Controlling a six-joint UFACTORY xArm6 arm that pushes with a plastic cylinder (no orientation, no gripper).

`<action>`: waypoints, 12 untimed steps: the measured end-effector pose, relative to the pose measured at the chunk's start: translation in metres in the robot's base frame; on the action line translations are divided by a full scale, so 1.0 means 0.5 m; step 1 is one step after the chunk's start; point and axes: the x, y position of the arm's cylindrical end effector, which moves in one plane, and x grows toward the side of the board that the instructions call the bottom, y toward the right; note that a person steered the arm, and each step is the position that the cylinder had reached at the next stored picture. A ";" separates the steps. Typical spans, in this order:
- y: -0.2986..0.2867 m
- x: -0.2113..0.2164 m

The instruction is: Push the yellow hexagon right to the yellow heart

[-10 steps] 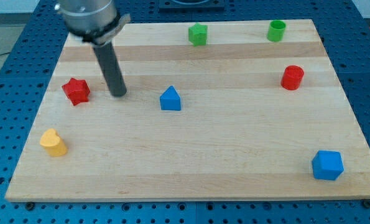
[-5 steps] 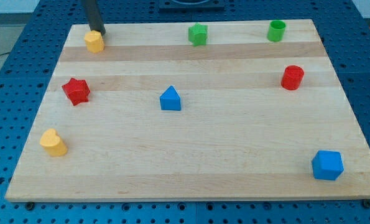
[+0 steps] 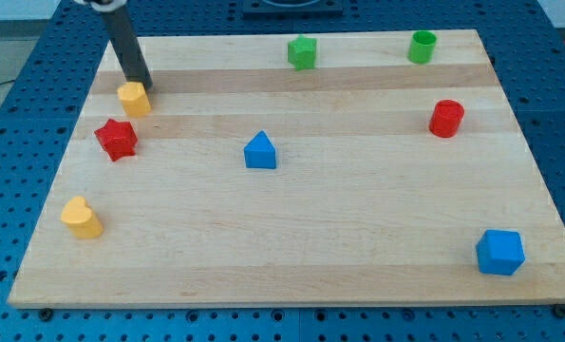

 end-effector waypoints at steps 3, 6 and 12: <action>0.041 0.033; 0.009 0.055; 0.146 0.312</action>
